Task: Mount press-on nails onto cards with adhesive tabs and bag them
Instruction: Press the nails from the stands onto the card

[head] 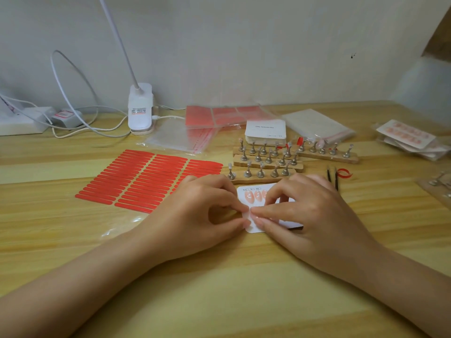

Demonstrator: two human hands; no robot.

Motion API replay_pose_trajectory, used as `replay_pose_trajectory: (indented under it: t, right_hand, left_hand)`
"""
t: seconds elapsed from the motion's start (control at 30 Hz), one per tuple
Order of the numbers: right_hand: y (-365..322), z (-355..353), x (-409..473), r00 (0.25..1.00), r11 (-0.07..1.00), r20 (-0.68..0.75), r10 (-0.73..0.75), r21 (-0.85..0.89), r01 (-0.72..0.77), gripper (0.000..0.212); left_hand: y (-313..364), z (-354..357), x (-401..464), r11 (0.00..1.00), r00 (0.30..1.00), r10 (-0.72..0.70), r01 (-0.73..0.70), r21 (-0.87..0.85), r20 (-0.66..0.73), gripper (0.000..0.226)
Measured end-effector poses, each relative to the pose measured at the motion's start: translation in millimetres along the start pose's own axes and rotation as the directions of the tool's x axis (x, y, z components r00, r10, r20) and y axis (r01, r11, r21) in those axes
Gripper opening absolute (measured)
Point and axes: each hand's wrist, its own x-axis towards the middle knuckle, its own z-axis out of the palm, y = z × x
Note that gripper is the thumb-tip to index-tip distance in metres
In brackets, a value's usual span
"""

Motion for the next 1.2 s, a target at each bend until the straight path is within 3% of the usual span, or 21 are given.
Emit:
replay_pose_trajectory:
  t: [0.4, 0.6, 0.73, 0.8, 0.97, 1.2]
  right_hand:
    - [-6.4, -4.3, -2.3, 0.999, 0.999, 0.043, -0.017, -0.044, 0.019, 0.026]
    - [-5.4, -4.6, -1.6, 0.991, 0.981, 0.038, 0.125, 0.142, -0.129, 0.034]
    - [-1.5, -7.0, 0.6, 0.969, 0.882, 0.023, 0.247, 0.409, -0.235, 0.034]
    - [-0.7, -8.0, 0.7, 0.961, 0.856, 0.032, 0.273, 0.449, -0.258, 0.035]
    - [-2.9, -5.2, -2.6, 0.985, 0.958, 0.049, 0.168, 0.229, -0.175, 0.033]
    - [-5.7, -4.7, -1.8, 0.993, 0.991, 0.052, 0.106, 0.078, -0.11, 0.032]
  left_hand:
    - [1.6, -1.6, 0.7, 1.0, 1.0, 0.0, 0.001, -0.018, 0.024, 0.017]
    - [1.3, -0.6, 0.3, 1.0, 1.0, -0.015, 0.015, -0.012, 0.017, 0.019]
    - [0.2, 0.5, -0.1, 0.999, 1.0, -0.028, 0.028, -0.018, 0.005, 0.021]
    - [0.5, 0.8, -0.2, 1.0, 1.0, -0.02, 0.02, -0.01, 0.001, 0.021]
    - [0.0, 0.6, 0.0, 1.0, 1.0, -0.012, 0.012, -0.017, 0.002, 0.027]
    - [1.5, 0.6, 0.3, 1.0, 1.0, -0.004, 0.004, 0.007, 0.0, 0.016]
